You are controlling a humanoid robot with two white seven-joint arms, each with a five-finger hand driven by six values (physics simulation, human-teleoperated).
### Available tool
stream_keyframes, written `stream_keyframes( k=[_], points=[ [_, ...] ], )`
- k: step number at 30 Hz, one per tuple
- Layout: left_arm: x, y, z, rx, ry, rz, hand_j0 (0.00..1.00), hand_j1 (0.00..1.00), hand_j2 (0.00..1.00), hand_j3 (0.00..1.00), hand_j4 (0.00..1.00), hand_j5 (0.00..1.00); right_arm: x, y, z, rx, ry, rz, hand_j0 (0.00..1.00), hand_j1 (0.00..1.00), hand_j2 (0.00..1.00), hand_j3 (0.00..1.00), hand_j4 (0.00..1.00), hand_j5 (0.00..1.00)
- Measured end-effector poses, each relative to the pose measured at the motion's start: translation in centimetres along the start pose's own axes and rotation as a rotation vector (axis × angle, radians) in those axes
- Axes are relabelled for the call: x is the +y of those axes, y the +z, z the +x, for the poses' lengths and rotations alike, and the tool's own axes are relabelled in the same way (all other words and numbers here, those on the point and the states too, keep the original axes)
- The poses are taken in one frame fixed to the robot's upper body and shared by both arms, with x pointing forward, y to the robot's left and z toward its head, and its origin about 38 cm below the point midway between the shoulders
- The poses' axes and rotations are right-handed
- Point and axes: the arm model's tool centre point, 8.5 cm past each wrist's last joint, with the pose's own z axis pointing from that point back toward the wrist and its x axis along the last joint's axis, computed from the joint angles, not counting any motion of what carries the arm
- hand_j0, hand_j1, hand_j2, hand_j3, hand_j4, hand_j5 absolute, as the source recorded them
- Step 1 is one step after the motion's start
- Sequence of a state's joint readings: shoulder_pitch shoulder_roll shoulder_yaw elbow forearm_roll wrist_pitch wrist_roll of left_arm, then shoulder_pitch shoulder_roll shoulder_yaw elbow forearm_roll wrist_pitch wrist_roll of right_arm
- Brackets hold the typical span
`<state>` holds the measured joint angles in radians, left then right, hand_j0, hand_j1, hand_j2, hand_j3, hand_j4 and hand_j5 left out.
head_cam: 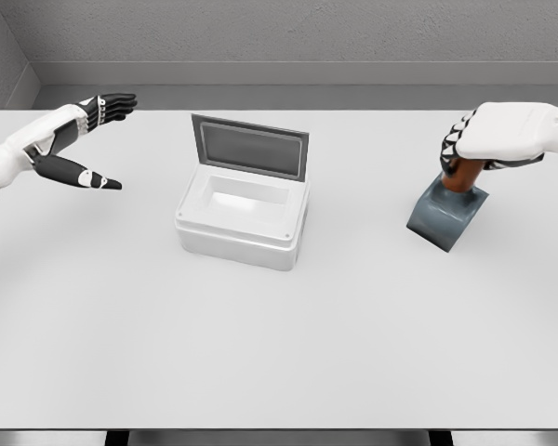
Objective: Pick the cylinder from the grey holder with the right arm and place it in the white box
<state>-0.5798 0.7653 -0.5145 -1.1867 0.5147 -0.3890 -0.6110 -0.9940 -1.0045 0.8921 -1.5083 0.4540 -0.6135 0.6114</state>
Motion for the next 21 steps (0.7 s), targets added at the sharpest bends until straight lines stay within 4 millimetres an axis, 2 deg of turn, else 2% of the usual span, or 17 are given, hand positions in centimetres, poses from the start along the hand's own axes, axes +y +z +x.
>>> stream_keyframes(
  k=[3, 12, 21],
  points=[
    [0.0, 0.0, 0.0, 0.0, 0.0, 0.0, 1.0, 1.0, 1.0, 1.0, 1.0, 1.0, -0.8, 0.2, 0.4, -0.007, 0.026, -0.012, 0.53, 0.53, 0.53, 0.53, 0.53, 0.53],
    [0.0, -0.1, 0.0, -0.001, 0.0, 0.0, 1.0, 1.0, 1.0, 1.0, 1.0, 1.0, -4.3, 0.3, 3.4, -0.072, 0.138, -0.074, 0.53, 0.53, 0.53, 0.53, 0.53, 0.53],
    [-0.5, -0.7, -0.1, -0.011, 0.013, -0.002, 1.0, 1.0, 1.0, 1.0, 1.0, 1.0, -5.9, -0.5, 5.3, -0.122, 0.184, -0.113, 0.53, 0.53, 0.53, 0.53, 0.53, 0.53]
  ],
)
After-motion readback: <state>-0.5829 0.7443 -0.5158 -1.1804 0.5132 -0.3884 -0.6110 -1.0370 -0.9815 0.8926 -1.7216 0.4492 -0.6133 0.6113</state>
